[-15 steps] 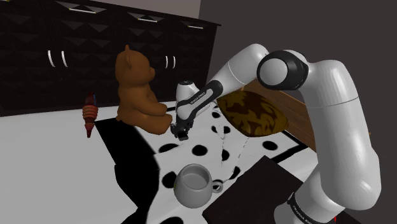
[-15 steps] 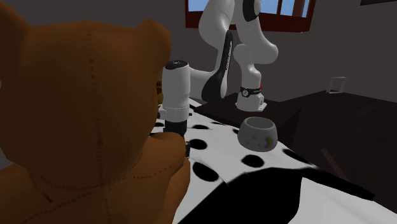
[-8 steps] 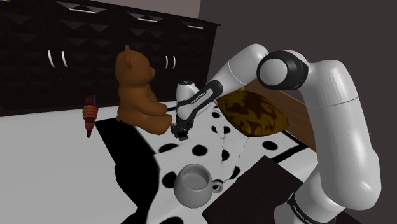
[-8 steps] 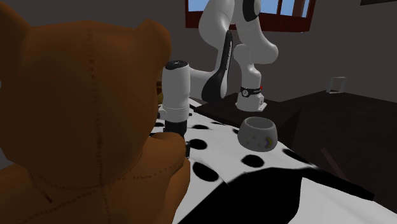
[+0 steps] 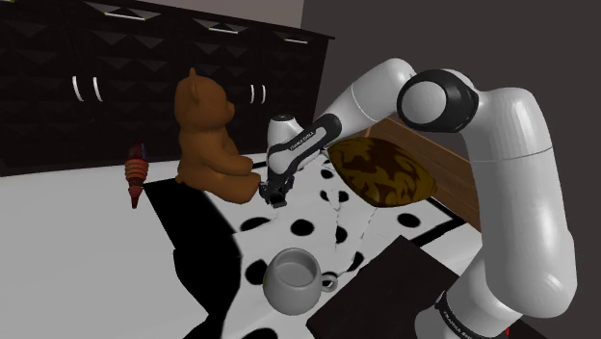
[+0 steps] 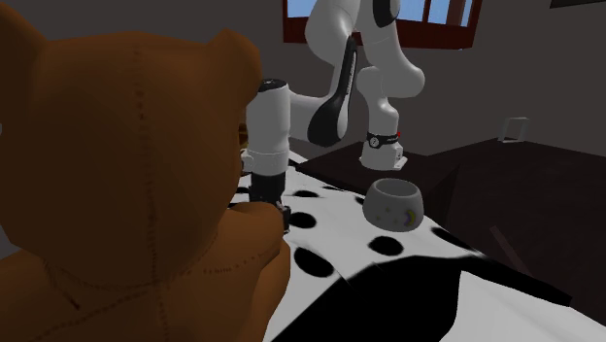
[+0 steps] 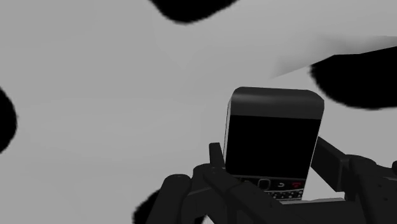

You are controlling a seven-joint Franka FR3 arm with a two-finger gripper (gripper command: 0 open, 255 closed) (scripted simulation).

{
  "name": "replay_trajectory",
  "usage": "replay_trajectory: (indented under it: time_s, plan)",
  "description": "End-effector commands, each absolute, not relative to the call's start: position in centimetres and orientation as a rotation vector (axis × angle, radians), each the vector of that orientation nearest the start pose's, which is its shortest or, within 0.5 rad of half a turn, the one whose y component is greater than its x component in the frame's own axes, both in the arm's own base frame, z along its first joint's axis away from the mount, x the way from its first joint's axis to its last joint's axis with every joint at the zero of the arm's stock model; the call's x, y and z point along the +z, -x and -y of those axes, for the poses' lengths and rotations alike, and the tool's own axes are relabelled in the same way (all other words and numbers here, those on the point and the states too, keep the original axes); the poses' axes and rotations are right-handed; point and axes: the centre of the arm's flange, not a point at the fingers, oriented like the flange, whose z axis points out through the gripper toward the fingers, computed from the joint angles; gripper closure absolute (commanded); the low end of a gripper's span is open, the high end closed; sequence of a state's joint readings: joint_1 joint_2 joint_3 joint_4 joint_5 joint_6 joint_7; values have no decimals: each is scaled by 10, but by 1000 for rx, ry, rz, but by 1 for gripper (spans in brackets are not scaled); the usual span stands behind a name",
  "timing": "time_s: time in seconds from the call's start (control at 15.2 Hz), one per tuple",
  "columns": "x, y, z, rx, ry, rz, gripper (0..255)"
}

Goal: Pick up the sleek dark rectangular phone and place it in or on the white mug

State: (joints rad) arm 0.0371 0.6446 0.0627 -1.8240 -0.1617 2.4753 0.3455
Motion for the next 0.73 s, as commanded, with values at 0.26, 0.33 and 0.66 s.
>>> replay_trajectory:
  time_s: [0.26, 0.33, 0.66]
  plan:
    - [213, -646, -62, -37, 3194, -210, 255]
    - [218, -646, -62, -37, 3194, -210, 255]
    - [245, -646, -62, -37, 3194, -210, 255]
